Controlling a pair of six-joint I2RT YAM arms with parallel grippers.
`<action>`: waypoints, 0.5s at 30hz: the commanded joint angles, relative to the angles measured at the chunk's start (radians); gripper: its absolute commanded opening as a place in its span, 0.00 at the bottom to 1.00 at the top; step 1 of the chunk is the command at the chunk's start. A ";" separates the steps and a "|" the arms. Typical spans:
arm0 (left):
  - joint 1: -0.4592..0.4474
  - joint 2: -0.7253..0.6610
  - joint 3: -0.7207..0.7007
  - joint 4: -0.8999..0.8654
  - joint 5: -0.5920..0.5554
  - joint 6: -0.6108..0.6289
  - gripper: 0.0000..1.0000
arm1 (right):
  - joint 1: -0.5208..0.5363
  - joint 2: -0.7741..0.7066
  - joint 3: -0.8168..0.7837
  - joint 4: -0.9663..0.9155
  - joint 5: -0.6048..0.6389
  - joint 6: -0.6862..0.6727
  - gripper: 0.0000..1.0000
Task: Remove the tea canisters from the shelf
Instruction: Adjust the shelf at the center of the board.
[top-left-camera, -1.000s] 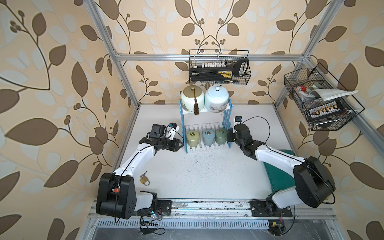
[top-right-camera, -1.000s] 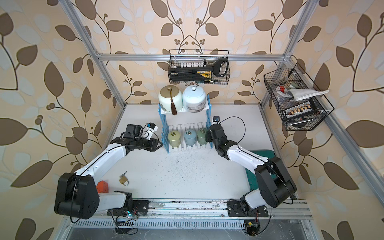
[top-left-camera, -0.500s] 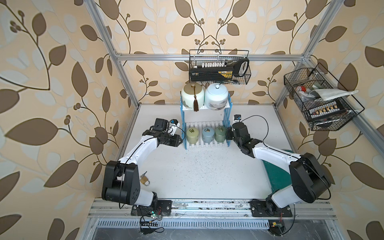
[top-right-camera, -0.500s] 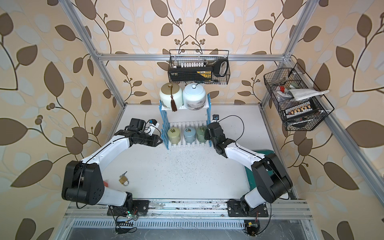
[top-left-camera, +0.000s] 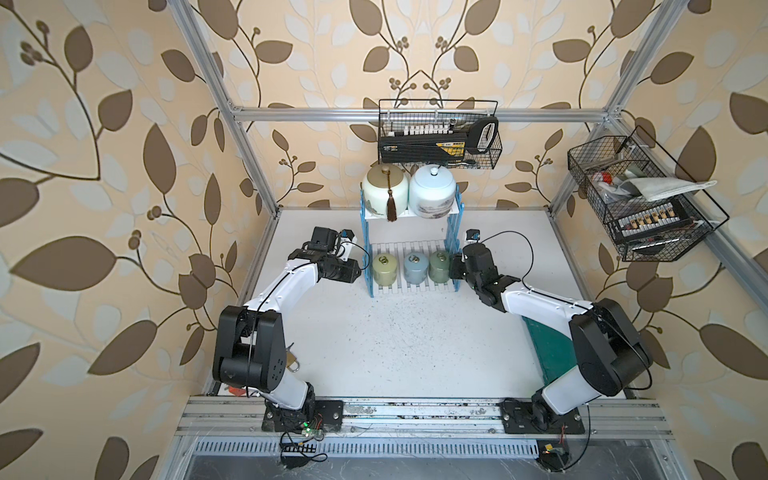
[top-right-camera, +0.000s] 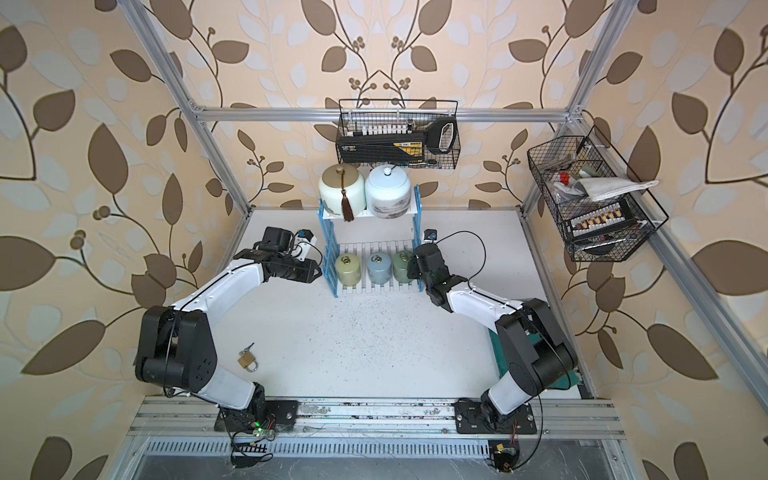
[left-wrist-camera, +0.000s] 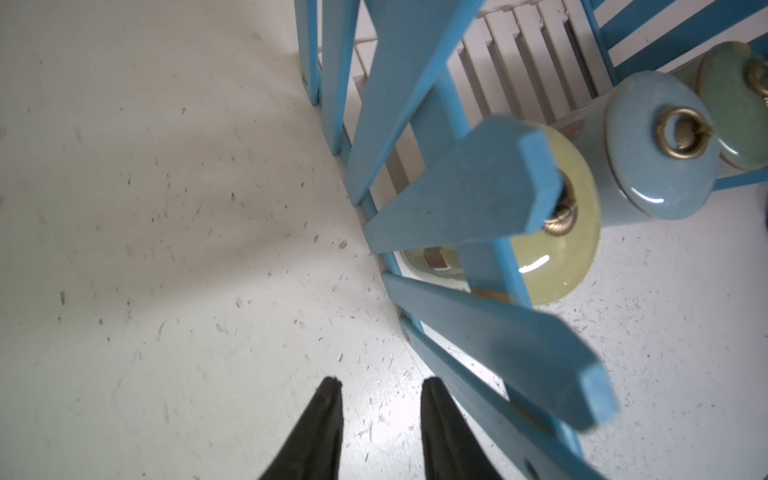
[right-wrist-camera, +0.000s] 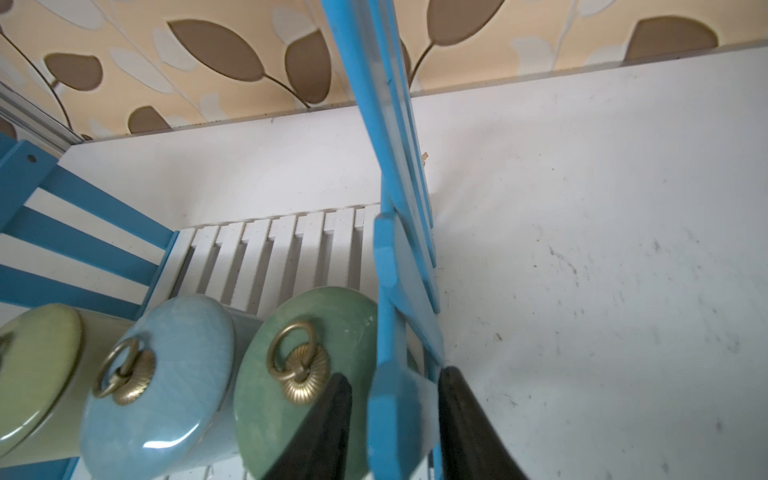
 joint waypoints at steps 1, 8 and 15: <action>0.003 -0.051 -0.014 -0.032 0.047 0.010 0.41 | 0.000 -0.032 0.023 -0.019 -0.047 0.001 0.45; 0.003 -0.201 -0.132 0.004 0.099 0.066 0.56 | 0.000 -0.153 -0.031 -0.097 -0.092 -0.049 0.60; 0.003 -0.171 -0.084 -0.035 0.194 0.075 0.66 | -0.019 -0.278 -0.059 -0.232 -0.106 -0.125 0.74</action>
